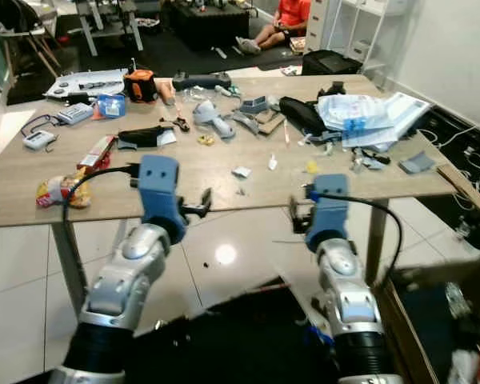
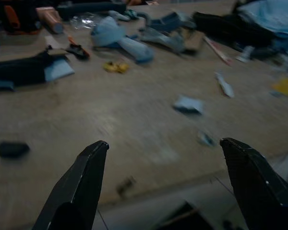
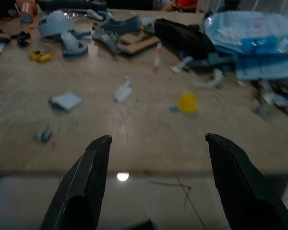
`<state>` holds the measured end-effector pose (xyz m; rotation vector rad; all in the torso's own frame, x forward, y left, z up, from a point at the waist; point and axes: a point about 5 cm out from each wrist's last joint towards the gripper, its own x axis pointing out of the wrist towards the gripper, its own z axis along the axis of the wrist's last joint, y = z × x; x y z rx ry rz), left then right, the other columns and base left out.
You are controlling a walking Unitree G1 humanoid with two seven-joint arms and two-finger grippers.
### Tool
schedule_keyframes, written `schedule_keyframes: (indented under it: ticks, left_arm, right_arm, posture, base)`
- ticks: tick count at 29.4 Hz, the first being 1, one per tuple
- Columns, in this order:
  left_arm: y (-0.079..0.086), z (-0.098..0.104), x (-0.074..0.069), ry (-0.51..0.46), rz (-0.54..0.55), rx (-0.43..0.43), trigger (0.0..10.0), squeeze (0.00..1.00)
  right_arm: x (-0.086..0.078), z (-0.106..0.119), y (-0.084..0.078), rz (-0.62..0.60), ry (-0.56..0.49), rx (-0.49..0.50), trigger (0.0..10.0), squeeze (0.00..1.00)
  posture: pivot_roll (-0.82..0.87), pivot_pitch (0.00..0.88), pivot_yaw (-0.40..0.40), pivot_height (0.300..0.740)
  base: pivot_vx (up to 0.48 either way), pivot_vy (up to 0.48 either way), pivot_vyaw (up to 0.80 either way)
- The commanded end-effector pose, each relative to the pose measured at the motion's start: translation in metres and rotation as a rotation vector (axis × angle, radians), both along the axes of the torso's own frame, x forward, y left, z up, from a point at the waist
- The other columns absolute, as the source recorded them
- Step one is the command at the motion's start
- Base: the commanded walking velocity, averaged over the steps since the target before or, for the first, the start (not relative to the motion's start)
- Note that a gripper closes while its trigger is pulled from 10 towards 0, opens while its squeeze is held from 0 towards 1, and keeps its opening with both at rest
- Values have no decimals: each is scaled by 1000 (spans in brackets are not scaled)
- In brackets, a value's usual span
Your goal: Picking trash to rubbish bin
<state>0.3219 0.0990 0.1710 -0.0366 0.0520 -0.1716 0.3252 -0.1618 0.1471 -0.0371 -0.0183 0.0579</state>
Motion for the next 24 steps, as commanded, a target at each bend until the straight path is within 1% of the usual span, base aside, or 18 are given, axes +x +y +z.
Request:
schedule_keyframes:
  ticks: [1,13,17,22,24]
  left_arm:
    - [4,-1,0,0,15,1,10000,0]
    - [4,-1,0,0,13,3,10000,0]
    - [4,-1,0,1,11,3,10000,0]
    - [3,-2,0,3,6,3,10000,0]
    - [3,-2,0,4,6,2,10000,0]
  right_arm:
    - [0,1,6,19,-11,11,10000,0]
    - [0,0,6,16,-7,18,10000,0]
    - [-1,-1,6,12,5,35,10000,0]
    - [-1,-3,5,6,18,43,10000,0]
    - [-1,-3,4,2,17,33,10000,0]
  posture:
    - [-10,37,-20,740]
    - [-6,38,-22,740]
    - [-7,42,-21,740]
    - [-7,42,-21,740]
    - [-7,42,-21,740]
  base:
    - [416,0,0]
    - [396,0,0]
    - [371,0,0]
    - [359,0,-800]
    - [349,0,0]
